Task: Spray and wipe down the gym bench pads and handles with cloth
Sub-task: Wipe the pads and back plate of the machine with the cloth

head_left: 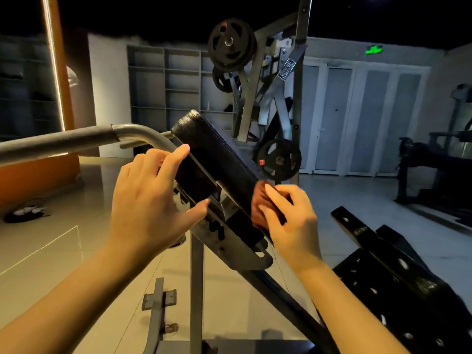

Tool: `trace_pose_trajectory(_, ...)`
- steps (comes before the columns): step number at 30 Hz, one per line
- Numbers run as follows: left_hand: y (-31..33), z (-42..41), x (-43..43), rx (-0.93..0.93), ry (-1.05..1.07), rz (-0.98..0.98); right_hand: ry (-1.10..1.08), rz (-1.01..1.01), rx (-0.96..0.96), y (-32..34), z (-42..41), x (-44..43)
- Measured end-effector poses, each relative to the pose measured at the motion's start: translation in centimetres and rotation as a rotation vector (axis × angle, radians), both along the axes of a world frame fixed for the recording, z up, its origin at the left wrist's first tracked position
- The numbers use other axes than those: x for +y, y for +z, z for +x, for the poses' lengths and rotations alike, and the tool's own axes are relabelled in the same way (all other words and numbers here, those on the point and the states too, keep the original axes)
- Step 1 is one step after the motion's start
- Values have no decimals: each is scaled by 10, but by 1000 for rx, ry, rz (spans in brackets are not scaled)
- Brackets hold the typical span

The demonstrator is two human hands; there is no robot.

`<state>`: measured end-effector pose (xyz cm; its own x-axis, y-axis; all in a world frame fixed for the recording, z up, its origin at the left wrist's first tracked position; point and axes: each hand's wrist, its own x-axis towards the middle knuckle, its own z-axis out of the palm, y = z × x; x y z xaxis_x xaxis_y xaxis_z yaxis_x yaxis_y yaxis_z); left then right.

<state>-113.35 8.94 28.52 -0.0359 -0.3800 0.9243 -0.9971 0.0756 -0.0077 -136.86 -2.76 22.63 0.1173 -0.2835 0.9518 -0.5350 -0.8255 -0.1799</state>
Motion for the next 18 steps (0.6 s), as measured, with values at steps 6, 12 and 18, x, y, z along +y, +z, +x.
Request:
trace_pose_trajectory(6,-2,-6,0,27,3,-12,-24,143,15,-36,-47,4)
trace_pose_trajectory(12,2,-3,5,-46,94,13,65,-51,90,54,40,6)
trace_pose_trajectory(18,0,2,5,-90,104,-24,-36,-52,67,-23,-4,-1)
